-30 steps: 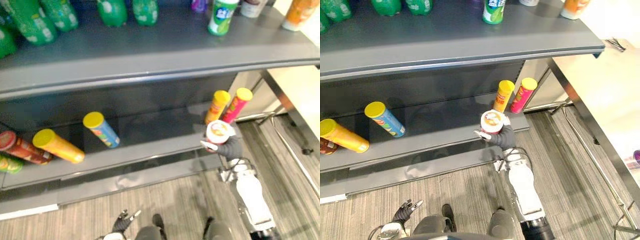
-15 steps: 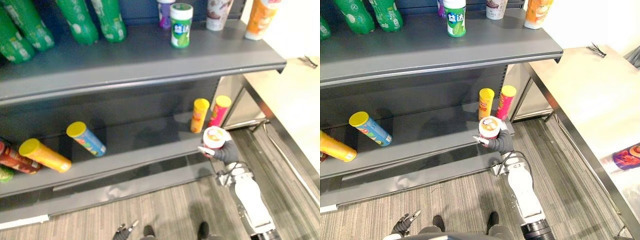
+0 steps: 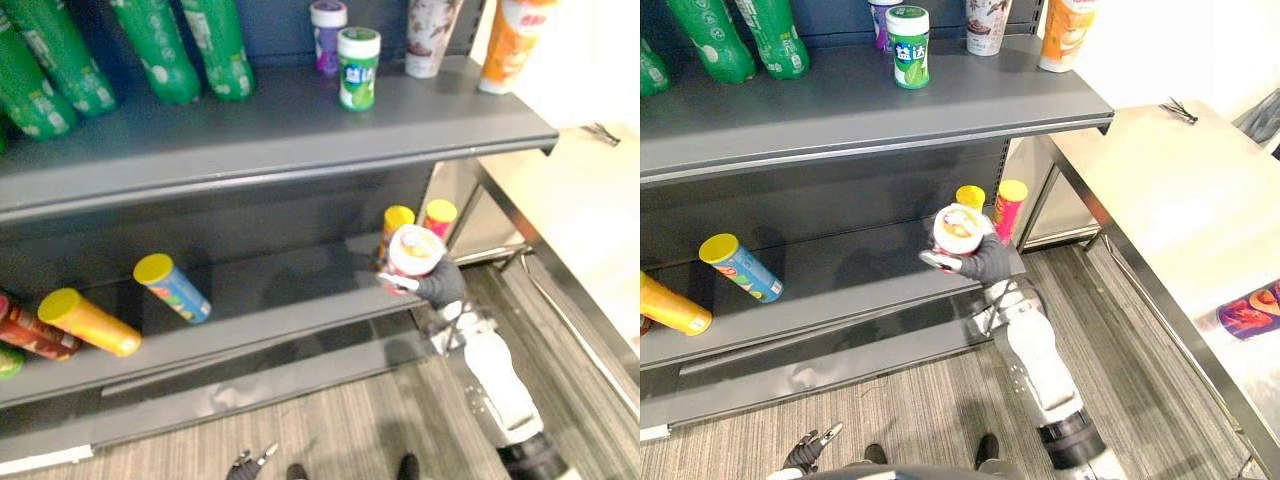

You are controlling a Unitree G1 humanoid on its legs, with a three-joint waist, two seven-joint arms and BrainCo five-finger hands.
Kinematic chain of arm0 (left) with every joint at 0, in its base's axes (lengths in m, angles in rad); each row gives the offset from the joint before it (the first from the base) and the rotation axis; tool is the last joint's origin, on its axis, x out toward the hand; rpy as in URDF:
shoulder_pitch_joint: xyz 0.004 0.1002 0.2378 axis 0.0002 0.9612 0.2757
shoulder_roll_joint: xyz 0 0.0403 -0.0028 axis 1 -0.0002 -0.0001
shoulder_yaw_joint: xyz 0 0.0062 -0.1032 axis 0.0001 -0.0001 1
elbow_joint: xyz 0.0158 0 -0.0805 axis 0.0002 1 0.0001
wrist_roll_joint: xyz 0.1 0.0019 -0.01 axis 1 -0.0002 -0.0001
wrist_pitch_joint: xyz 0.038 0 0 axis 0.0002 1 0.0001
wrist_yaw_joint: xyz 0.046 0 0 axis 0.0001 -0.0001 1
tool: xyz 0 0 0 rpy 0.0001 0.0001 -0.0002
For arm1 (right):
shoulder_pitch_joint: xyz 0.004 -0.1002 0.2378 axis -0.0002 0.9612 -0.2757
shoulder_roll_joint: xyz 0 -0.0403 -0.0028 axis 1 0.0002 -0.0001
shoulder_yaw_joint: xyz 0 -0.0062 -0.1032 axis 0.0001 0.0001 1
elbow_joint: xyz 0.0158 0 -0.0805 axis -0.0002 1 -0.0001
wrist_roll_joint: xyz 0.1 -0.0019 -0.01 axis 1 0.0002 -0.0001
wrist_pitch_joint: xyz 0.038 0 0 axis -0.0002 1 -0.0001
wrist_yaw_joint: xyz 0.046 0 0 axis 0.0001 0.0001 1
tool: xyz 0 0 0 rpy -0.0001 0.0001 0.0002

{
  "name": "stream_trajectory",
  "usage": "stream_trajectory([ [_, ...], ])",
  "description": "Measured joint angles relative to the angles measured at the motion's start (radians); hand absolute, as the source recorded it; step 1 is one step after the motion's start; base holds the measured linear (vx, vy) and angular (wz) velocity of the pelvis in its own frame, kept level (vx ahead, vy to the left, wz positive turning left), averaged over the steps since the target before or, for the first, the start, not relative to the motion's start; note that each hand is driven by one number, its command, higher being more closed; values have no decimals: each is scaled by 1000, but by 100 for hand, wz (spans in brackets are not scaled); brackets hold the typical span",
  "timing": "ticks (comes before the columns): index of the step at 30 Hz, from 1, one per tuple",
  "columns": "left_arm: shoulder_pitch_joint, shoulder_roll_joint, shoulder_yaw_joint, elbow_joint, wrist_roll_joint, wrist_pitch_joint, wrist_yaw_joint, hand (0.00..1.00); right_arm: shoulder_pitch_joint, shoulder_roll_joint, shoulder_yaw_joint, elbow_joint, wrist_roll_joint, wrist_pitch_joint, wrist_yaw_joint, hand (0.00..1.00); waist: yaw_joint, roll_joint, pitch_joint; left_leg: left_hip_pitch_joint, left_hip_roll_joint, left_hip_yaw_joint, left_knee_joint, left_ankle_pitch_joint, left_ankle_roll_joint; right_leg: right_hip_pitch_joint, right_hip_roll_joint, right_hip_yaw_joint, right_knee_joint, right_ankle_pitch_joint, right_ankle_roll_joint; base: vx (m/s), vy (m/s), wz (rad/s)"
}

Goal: Put the gum and the chips on the shelf.

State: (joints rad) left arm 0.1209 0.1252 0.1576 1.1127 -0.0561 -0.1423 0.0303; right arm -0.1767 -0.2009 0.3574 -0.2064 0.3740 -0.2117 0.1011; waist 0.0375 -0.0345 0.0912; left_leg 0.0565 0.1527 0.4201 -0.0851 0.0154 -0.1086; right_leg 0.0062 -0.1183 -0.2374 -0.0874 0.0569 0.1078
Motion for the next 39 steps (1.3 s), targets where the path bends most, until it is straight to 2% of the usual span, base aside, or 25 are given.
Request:
stream_trajectory([
  [4, -6, -1, -3, 0, 0, 2, 4, 0, -143, 1, 66, 0, 66, 12, 2, 100, 13, 0, -1, 0, 1, -13, -1, 7, 4, 7, -1, -7, -3, 5, -1, -47, -22, 6],
  [8, -9, -1, -2, -1, -1, 19, 8, 0, -243, 0, 70, 22, 66, 14, -27, 100, 28, -4, -8, 0, -1, -26, -5, 16, 6, 15, -2, -24, -3, 5, -1, -22, -15, 13],
  [10, -6, 0, 0, -1, -1, 23, 10, 0, -348, -3, 65, 88, 63, 20, -37, 100, 31, -7, -12, 0, -2, -37, -10, 23, 8, 17, -2, -31, -1, 5, -2, -13, -15, 10],
  [12, -6, 0, 0, -3, -1, 23, 10, 0, -458, -22, 33, 180, 61, 31, -58, 100, 34, -8, -13, -1, -2, -44, -10, 27, 8, 20, -1, -37, 0, 5, -2, -21, -13, 10],
  [15, -4, -2, -1, -9, -3, 24, 11, 0, -592, -52, -58, 291, 58, 37, -126, 100, 55, -11, -14, -2, -2, -50, -10, 31, 8, 22, 5, -42, 0, 6, -3, -12, -10, 5],
  [22, 3, 1, -5, -10, -11, 37, 11, 0, -794, -119, -154, 470, 55, 45, -227, 100, 54, -11, -15, -5, 2, -54, -12, 36, 6, 22, 9, -46, 0, 7, -5, 1, -2, 0],
  [29, 0, 5, -15, -19, -19, 36, 9, 0, -869, -145, -195, 583, 26, 78, -268, 100, 59, -18, -12, -19, 6, -72, -13, 44, 5, 18, 12, -63, -1, 7, -5, 6, -8, 7],
  [39, -2, 11, -15, -19, -18, 37, 7, 0, -868, -131, -195, 613, 17, 88, -230, 100, 57, -26, -7, -18, 9, -67, -12, 45, 4, 16, 15, -56, -2, 7, -5, 3, 0, -1],
])
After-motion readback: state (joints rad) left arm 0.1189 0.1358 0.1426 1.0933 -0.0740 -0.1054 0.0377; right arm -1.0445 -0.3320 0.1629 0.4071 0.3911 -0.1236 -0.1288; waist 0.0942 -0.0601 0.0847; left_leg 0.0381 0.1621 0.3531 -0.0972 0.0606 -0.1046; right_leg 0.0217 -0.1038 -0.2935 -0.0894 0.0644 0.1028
